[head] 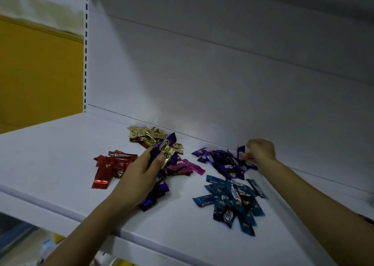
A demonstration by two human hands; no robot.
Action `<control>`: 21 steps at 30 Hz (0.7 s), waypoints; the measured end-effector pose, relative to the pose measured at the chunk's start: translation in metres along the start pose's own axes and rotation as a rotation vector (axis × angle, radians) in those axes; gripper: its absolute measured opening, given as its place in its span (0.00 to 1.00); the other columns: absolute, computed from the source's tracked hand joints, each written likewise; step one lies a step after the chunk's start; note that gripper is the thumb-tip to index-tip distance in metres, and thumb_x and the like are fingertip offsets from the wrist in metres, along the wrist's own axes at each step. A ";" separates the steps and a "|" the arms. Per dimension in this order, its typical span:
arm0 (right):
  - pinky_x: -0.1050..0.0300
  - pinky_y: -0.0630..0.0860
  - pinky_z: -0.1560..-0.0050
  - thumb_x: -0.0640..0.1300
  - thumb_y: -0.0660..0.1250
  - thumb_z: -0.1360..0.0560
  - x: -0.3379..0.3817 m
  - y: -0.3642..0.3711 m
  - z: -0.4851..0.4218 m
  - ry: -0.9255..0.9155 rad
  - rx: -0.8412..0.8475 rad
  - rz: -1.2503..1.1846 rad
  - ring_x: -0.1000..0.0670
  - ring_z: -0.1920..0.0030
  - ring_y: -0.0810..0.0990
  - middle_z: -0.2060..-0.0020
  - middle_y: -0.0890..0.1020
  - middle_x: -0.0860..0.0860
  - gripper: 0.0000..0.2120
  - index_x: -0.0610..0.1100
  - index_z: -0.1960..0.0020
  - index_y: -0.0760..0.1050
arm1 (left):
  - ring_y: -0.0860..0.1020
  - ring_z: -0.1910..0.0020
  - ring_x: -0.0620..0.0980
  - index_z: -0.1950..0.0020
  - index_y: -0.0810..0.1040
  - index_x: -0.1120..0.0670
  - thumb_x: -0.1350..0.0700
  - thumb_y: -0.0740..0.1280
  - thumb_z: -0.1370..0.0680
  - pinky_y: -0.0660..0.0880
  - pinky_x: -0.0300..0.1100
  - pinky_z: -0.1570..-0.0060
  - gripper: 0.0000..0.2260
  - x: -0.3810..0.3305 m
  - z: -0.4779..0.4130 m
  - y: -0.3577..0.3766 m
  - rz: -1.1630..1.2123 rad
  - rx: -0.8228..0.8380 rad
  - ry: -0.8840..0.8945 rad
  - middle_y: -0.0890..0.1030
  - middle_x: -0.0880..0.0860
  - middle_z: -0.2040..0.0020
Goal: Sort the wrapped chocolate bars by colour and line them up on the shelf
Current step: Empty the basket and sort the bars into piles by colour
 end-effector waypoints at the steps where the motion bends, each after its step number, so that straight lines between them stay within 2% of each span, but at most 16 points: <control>1: 0.50 0.78 0.54 0.35 0.60 0.23 0.003 0.002 0.003 -0.066 -0.009 0.030 0.48 0.68 0.78 0.59 0.80 0.45 0.10 0.38 0.45 0.76 | 0.78 0.59 0.34 0.41 0.71 0.39 0.48 0.57 0.19 0.68 0.28 0.66 0.09 0.000 0.000 0.001 -0.006 0.002 0.004 0.81 0.42 0.57; 3: 0.54 0.78 0.57 0.39 0.62 0.22 0.015 0.020 0.022 -0.162 0.113 0.037 0.50 0.66 0.80 0.56 0.81 0.47 0.07 0.41 0.48 0.78 | 0.78 0.58 0.34 0.40 0.71 0.38 0.47 0.57 0.19 0.68 0.26 0.67 0.09 0.000 0.001 0.001 -0.010 0.007 0.008 0.81 0.40 0.58; 5: 0.62 0.77 0.61 0.44 0.65 0.22 0.031 0.048 0.054 -0.236 0.355 0.025 0.52 0.64 0.82 0.58 0.83 0.48 0.06 0.43 0.51 0.78 | 0.79 0.57 0.35 0.41 0.72 0.39 0.48 0.57 0.19 0.69 0.26 0.66 0.09 0.001 0.001 0.001 0.012 0.015 0.007 0.82 0.39 0.59; 8: 0.67 0.77 0.60 0.52 0.66 0.25 0.058 0.083 0.104 -0.373 0.645 -0.011 0.54 0.58 0.84 0.58 0.85 0.51 0.09 0.47 0.52 0.79 | 0.80 0.57 0.39 0.43 0.73 0.39 0.48 0.57 0.18 0.72 0.32 0.61 0.08 -0.001 0.001 0.001 -0.001 0.026 0.009 0.81 0.37 0.58; 10: 0.69 0.76 0.60 0.51 0.68 0.26 0.068 0.101 0.128 -0.416 0.789 -0.001 0.57 0.57 0.83 0.58 0.84 0.54 0.07 0.49 0.53 0.80 | 0.80 0.56 0.41 0.42 0.74 0.39 0.49 0.57 0.18 0.73 0.36 0.58 0.09 -0.002 0.003 0.001 -0.005 0.025 0.016 0.81 0.38 0.58; 12: 0.70 0.75 0.61 0.43 0.69 0.26 0.069 0.111 0.138 -0.401 0.892 -0.045 0.60 0.61 0.81 0.61 0.83 0.53 0.02 0.45 0.54 0.80 | 0.80 0.55 0.41 0.42 0.75 0.41 0.49 0.58 0.19 0.73 0.34 0.58 0.09 -0.003 0.005 0.000 -0.003 0.030 0.016 0.82 0.37 0.58; 14: 0.69 0.76 0.61 0.39 0.69 0.26 0.067 0.112 0.133 -0.383 0.903 -0.057 0.59 0.63 0.81 0.64 0.82 0.52 0.01 0.44 0.56 0.80 | 0.80 0.59 0.41 0.47 0.77 0.44 0.48 0.58 0.19 0.72 0.31 0.62 0.09 -0.004 0.005 0.000 -0.013 0.037 0.006 0.82 0.41 0.59; 16: 0.65 0.77 0.62 0.41 0.68 0.25 0.059 0.103 0.119 -0.334 0.845 -0.035 0.56 0.64 0.81 0.64 0.83 0.51 0.02 0.45 0.56 0.79 | 0.78 0.63 0.42 0.52 0.79 0.48 0.48 0.57 0.19 0.70 0.32 0.66 0.12 -0.004 0.005 0.000 -0.065 0.035 0.008 0.82 0.49 0.61; 18: 0.63 0.77 0.65 0.42 0.67 0.24 0.047 0.086 0.091 -0.256 0.693 -0.022 0.54 0.67 0.80 0.64 0.83 0.48 0.03 0.43 0.54 0.79 | 0.77 0.63 0.46 0.53 0.79 0.52 0.48 0.57 0.19 0.70 0.36 0.64 0.14 -0.005 0.005 -0.001 -0.109 0.031 0.015 0.82 0.53 0.61; 21: 0.66 0.74 0.73 0.41 0.67 0.24 0.026 0.046 0.045 -0.151 0.370 0.019 0.55 0.74 0.76 0.66 0.82 0.47 0.05 0.40 0.52 0.79 | 0.78 0.59 0.51 0.52 0.79 0.53 0.48 0.57 0.19 0.71 0.39 0.61 0.14 -0.006 0.006 -0.001 -0.092 0.029 0.009 0.81 0.55 0.59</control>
Point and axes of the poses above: each hand's wrist, its own z-axis away from the middle knuckle, its own y-axis out of the palm, x = y × z, the point moved 5 cm from there along -z, towards the middle knuckle
